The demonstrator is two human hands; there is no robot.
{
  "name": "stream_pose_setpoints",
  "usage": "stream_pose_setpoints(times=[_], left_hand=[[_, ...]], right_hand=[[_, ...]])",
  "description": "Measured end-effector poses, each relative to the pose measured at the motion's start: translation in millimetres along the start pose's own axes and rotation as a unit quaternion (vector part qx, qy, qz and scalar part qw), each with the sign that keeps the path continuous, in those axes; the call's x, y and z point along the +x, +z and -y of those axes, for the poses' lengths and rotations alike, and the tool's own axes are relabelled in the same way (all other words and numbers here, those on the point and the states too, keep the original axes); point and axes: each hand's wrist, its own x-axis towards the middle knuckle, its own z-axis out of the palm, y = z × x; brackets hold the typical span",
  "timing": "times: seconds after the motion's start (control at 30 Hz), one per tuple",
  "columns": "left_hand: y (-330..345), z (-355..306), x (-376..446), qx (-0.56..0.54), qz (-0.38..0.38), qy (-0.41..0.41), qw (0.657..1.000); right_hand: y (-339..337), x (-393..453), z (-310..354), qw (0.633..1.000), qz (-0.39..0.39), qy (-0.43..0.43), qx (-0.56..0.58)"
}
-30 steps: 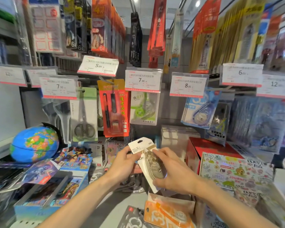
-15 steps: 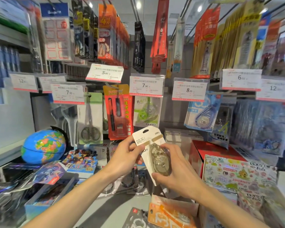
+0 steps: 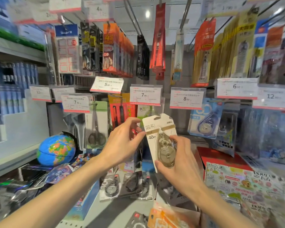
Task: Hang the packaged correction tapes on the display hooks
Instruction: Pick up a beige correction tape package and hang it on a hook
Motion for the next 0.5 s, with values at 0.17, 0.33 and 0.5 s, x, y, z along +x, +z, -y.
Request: stream_pose_setpoints(times=[0.17, 0.33, 0.5], left_hand=[[-8.2, 0.8, -4.5, -0.013, 0.003, -0.034, 0.999], [-15.2, 16.7, 1.6, 0.002, 0.010, -0.017, 1.000], [-30.5, 40.6, 11.0, 0.073, 0.028, 0.076, 0.994]], right_hand=[[14.3, -5.2, 9.3, 1.000, 0.014, -0.006, 0.009], [28.5, -4.7, 14.8, 1.000, 0.016, -0.007, -0.008], [47.4, 4.9, 28.4, 0.999, -0.022, 0.018, -0.033]])
